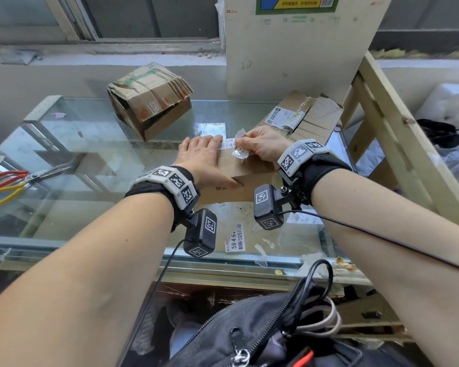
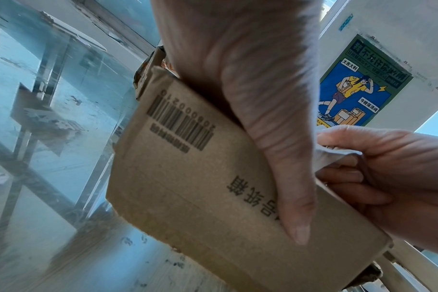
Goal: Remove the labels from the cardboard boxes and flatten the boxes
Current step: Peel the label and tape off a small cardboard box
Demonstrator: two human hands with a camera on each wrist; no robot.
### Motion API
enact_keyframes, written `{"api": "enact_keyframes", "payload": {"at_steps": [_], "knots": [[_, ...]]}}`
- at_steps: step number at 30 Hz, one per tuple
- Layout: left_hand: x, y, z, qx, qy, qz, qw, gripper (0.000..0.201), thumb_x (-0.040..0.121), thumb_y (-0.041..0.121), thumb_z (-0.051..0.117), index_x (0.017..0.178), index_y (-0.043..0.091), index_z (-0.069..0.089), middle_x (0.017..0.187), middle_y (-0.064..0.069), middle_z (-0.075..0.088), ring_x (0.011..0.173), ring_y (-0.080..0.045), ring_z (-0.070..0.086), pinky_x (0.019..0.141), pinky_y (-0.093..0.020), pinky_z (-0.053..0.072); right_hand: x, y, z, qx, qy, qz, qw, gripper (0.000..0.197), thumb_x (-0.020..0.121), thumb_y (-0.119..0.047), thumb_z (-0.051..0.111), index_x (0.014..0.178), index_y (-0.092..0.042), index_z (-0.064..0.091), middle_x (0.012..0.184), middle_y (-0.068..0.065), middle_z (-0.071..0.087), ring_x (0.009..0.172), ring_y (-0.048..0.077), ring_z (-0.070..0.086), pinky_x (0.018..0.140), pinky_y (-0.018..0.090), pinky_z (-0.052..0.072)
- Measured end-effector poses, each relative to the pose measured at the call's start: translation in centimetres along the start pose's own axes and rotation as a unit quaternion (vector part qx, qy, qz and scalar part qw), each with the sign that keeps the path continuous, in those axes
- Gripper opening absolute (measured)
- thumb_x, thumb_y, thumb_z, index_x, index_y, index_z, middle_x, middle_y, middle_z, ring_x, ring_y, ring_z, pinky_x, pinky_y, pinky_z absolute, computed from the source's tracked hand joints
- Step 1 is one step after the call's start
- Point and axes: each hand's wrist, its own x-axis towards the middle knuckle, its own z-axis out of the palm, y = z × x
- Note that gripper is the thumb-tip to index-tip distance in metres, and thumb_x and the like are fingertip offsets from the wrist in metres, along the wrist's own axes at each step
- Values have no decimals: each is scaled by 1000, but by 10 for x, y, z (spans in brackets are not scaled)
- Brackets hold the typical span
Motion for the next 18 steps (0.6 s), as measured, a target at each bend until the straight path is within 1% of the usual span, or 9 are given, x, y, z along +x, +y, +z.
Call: {"api": "enact_keyframes", "payload": {"at_steps": [4,6,9,12,14,16,18], "knots": [[0,1,-1,3,-1,0,1000,122,59,80,66,152,23,11,156,-2,21,146,-21,13,121,-43,0,0,0,-1,11,-5,1,1000,19,92,-18,60,76,-9,64,69,4,55,59,12,47,56,21,38],[0,0,-1,3,-2,-1,1000,122,59,80,66,152,23,11,156,-2,21,145,-21,14,121,-43,0,1,1,-2,20,-6,3,1000,21,92,-17,60,73,-11,62,68,4,55,58,12,47,54,20,38],[0,1,-1,3,-2,-2,1000,123,58,80,66,152,23,11,156,-2,22,145,-21,14,121,-43,0,1,2,-2,44,-8,7,999,20,92,-17,60,73,-10,61,67,5,54,56,12,47,48,17,39],[0,1,-1,0,-2,-1,1000,123,58,79,67,152,23,12,155,-2,22,145,-20,14,121,-42,0,2,3,-2,60,-8,5,998,20,91,-16,61,72,-9,62,68,5,54,56,11,47,50,17,39],[-1,1,-1,-1,-2,-2,1000,122,58,79,67,152,23,12,155,-2,22,145,-20,14,121,-42,0,2,2,-3,57,-9,6,998,19,91,-17,61,74,-9,62,65,3,53,49,7,46,44,14,37],[0,0,-1,1,-2,-2,1000,122,59,79,67,152,23,12,155,-2,22,145,-21,14,121,-42,0,0,1,-5,49,-7,3,999,19,92,-17,60,74,-9,62,60,0,50,37,0,41,37,11,31],[1,1,-1,0,-1,-1,1000,121,58,79,67,152,23,13,155,-2,23,145,-21,15,121,-42,0,-1,1,-6,47,-7,-2,999,20,92,-16,60,74,-9,61,55,-2,47,32,0,38,35,9,27]]}}
